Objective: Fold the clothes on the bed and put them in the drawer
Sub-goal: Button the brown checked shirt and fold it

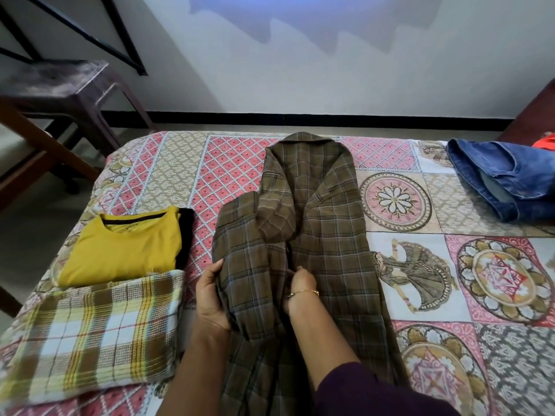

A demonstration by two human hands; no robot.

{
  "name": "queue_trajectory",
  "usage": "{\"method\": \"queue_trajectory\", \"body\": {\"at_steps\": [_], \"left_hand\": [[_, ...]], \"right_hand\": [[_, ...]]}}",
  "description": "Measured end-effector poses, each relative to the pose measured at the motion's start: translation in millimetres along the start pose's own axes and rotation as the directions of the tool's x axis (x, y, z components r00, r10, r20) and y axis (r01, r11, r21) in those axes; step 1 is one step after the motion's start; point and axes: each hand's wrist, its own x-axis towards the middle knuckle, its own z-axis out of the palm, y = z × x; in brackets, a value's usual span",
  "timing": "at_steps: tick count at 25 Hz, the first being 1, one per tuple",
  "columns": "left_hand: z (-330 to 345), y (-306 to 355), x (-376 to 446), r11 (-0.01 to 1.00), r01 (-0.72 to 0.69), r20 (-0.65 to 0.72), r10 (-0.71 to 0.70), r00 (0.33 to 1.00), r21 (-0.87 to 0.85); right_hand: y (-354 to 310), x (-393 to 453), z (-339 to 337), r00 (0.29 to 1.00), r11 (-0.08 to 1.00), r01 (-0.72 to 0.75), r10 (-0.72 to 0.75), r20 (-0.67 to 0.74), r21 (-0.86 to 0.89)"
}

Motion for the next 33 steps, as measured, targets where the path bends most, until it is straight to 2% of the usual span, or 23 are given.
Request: {"method": "queue_trajectory", "body": {"at_steps": [2,4,5,6,7,8,9,10,12,13,15,17,18,19,22,24,25,26,28,31,33], "left_hand": [[-1,-3,-1,1.000,-0.010,0.055,0.012,0.998,-0.028],[-10,-1,6,1.000,-0.023,0.079,0.023,0.997,-0.005],[-9,1,7,1.000,-0.012,0.114,0.013,0.993,-0.006],[-7,5,8,0.999,0.004,0.180,0.005,0.984,-0.051],[-8,8,7,0.997,0.030,0.279,-0.008,0.960,-0.076],[-10,10,9,1.000,0.017,0.277,-0.010,0.961,-0.023],[-14,14,13,0.998,0.043,0.209,-0.051,0.977,0.040],[-17,16,16,0.994,0.025,0.103,-0.036,0.994,0.110],[-11,20,8,0.986,0.009,0.058,-0.019,0.998,0.165],[-8,22,8,0.985,0.010,0.053,-0.019,0.998,0.171],[-1,24,8,0.986,0.017,0.046,-0.025,0.999,0.166],[12,22,6,0.982,0.016,0.052,-0.026,0.998,0.191],[14,21,6,0.983,0.015,0.062,-0.026,0.998,0.184],[13,19,6,0.985,0.023,0.055,-0.032,0.998,0.170],[6,10,10,0.980,0.094,0.045,-0.104,0.994,0.174],[-1,1,17,0.972,0.135,0.027,-0.143,0.989,0.195],[-2,-4,21,0.961,0.166,0.006,-0.171,0.985,0.219],[-3,-8,25,0.946,0.202,-0.029,-0.201,0.979,0.254],[-5,-19,32,0.912,0.261,-0.126,-0.232,0.964,0.316],[-9,-39,36,0.890,0.268,-0.258,-0.179,0.949,0.367],[-8,-53,36,0.845,0.250,-0.308,-0.107,0.945,0.473]], "right_hand": [[3,-4,1,0.979,1.000,0.024,-0.022,0.205,-0.010],[3,-16,9,0.912,0.986,0.168,-0.160,0.377,0.012],[1,-22,15,0.866,0.957,0.290,-0.253,0.432,-0.021],[-1,-30,23,0.793,0.896,0.432,-0.323,0.517,-0.103],[0,-39,31,0.733,0.788,0.573,-0.368,0.572,-0.226],[2,-40,36,0.687,0.676,0.672,-0.417,0.595,-0.302],[3,-38,37,0.670,0.632,0.710,-0.470,0.575,-0.311],[3,-37,35,0.681,0.643,0.709,-0.521,0.514,-0.289],[4,-26,25,0.726,0.623,0.687,-0.566,0.391,-0.375],[4,-18,21,0.731,0.541,0.680,-0.556,0.396,-0.495],[4,0,21,0.693,0.288,0.704,-0.479,0.539,-0.649],[1,10,27,0.643,0.009,0.729,-0.349,0.681,-0.684],[-2,14,31,0.636,-0.080,0.721,-0.318,0.703,-0.689],[-4,15,35,0.639,-0.123,0.702,-0.327,0.697,-0.701],[-9,4,25,0.626,-0.096,0.656,-0.485,0.610,-0.749],[-15,-5,7,0.641,-0.094,0.561,-0.579,0.503,-0.823],[-18,-6,-3,0.636,-0.127,0.518,-0.605,0.480,-0.846],[-22,-8,-10,0.629,-0.198,0.468,-0.610,0.482,-0.861],[-28,-7,-20,0.669,-0.384,0.330,-0.549,0.501,-0.862],[-31,-2,-31,0.684,-0.540,0.228,-0.503,0.528,-0.811],[-31,2,-37,0.683,-0.594,0.226,-0.469,0.560,-0.772]]}}
